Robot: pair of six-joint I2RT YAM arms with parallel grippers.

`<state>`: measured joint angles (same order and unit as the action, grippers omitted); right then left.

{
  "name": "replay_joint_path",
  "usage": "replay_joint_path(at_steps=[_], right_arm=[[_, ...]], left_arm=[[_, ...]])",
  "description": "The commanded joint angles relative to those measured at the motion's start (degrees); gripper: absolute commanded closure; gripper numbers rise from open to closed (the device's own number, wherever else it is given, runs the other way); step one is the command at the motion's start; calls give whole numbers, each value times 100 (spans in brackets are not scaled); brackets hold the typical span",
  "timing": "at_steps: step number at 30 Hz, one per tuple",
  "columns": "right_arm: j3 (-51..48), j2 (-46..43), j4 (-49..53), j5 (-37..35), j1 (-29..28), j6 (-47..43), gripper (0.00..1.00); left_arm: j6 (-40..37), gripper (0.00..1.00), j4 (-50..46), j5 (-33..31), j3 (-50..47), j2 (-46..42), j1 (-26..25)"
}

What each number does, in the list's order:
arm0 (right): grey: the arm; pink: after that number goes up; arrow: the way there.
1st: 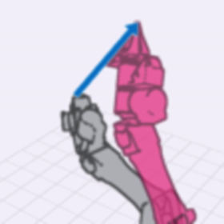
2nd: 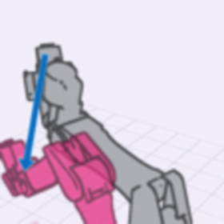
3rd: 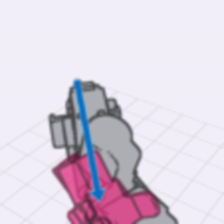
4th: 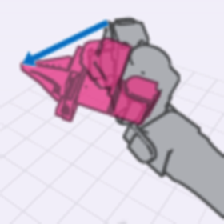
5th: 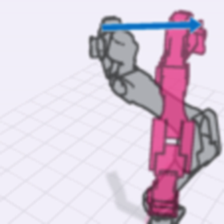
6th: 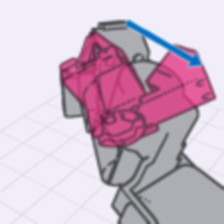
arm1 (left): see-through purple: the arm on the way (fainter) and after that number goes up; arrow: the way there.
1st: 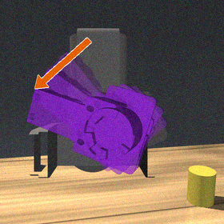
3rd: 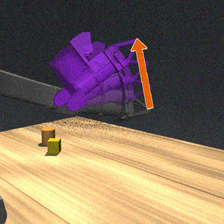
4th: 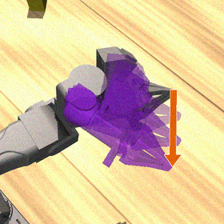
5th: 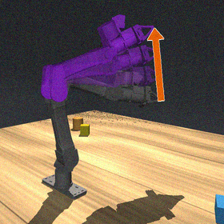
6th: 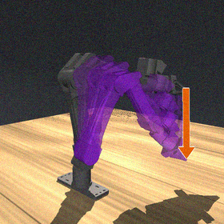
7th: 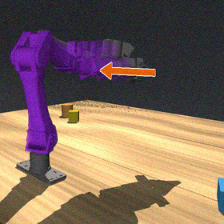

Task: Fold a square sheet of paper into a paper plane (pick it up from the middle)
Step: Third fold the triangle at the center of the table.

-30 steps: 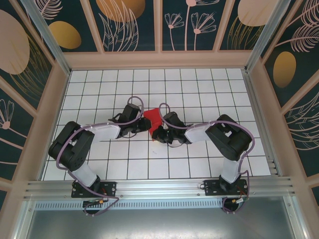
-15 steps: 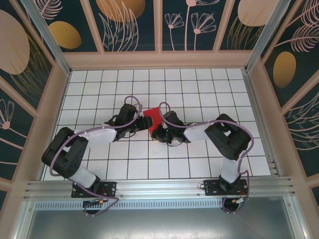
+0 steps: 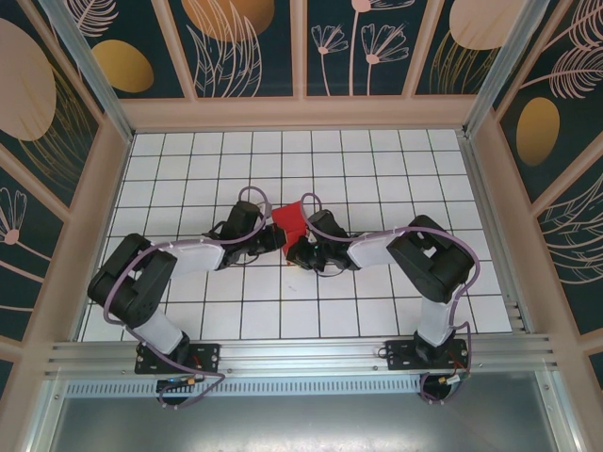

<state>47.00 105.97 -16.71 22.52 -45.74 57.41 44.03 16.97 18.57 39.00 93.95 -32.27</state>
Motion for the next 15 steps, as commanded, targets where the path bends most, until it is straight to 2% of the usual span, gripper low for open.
replay_joint_path(at_steps=[1, 15], right_arm=[[15, 316, 266, -253, 12, 16, 86], [33, 127, -8, -17, 12, -200, 86]], left_arm=[[22, 92, 104, 43, 54, 219, -24], [-170, 93, -216, -398, 301, 708, -25]])
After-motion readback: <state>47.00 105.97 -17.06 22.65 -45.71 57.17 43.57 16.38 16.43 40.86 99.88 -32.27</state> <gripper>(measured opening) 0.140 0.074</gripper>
